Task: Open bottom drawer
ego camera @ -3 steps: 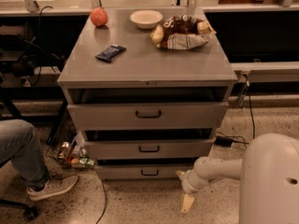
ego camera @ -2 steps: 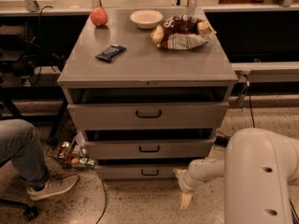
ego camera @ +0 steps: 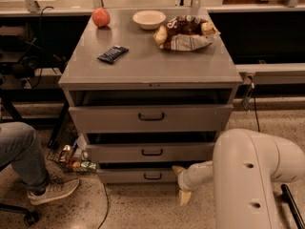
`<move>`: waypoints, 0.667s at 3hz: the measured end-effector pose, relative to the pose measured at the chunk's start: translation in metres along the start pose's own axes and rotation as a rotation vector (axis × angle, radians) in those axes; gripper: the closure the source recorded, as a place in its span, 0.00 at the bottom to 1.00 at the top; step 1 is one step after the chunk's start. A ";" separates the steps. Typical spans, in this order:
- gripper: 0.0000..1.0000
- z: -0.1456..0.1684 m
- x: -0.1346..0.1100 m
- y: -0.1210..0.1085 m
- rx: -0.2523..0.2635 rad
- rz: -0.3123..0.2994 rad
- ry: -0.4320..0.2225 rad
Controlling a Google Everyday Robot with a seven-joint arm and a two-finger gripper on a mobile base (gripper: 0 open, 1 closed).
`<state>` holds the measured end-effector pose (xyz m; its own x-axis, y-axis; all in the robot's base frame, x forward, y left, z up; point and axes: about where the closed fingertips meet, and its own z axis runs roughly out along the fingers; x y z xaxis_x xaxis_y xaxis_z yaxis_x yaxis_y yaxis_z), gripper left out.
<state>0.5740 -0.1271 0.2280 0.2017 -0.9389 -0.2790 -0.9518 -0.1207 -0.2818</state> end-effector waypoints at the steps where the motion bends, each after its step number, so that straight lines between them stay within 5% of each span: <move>1: 0.00 0.014 0.002 -0.015 0.022 -0.002 -0.012; 2: 0.00 0.033 0.006 -0.032 0.040 0.012 -0.018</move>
Offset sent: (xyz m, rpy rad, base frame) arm 0.0704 0.0098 -0.0365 0.0408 -0.0521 -0.0405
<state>0.6134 -0.1182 0.2054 0.1948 -0.9343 -0.2986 -0.9443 -0.0964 -0.3147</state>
